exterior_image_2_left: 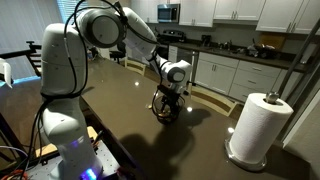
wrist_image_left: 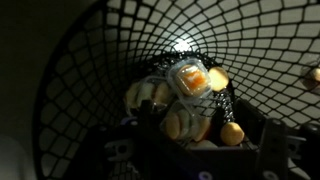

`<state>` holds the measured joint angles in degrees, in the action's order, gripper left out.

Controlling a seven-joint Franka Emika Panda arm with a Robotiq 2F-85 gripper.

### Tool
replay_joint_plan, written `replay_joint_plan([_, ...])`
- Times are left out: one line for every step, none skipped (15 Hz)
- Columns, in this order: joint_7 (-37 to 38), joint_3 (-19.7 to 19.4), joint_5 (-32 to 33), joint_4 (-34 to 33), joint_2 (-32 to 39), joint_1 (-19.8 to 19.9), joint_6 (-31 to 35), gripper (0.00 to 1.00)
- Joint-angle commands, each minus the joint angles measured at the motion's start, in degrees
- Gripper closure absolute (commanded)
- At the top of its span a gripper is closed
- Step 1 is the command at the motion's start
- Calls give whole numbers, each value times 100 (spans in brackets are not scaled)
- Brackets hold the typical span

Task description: Pick up one candy from the black wire basket and put it on the table.

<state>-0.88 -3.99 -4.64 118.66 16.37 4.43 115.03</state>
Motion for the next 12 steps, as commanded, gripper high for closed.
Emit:
replay_joint_plan([-93,35,-42,-154,143,39,-225,46])
replay_joint_plan([-92,34,-37,-161,145,38,-249,52])
replay_joint_plan([-95,33,-36,-163,142,38,-266,60])
replay_joint_plan([-98,32,-33,-162,136,38,-273,66])
replay_joint_plan([-105,32,-31,-159,124,39,-282,73])
replay_joint_plan([-106,31,-27,-155,117,39,-286,79])
replay_joint_plan([-113,32,-29,-152,108,40,-285,86])
replay_joint_plan([-121,33,-35,-150,102,42,-286,92])
replay_joint_plan([-122,33,-35,-147,96,43,-284,95])
replay_joint_plan([-120,35,-32,-142,79,39,-294,96])
replay_joint_plan([-107,40,-18,-131,41,26,-306,97])
replay_joint_plan([-99,49,-7,-122,4,12,-312,100])
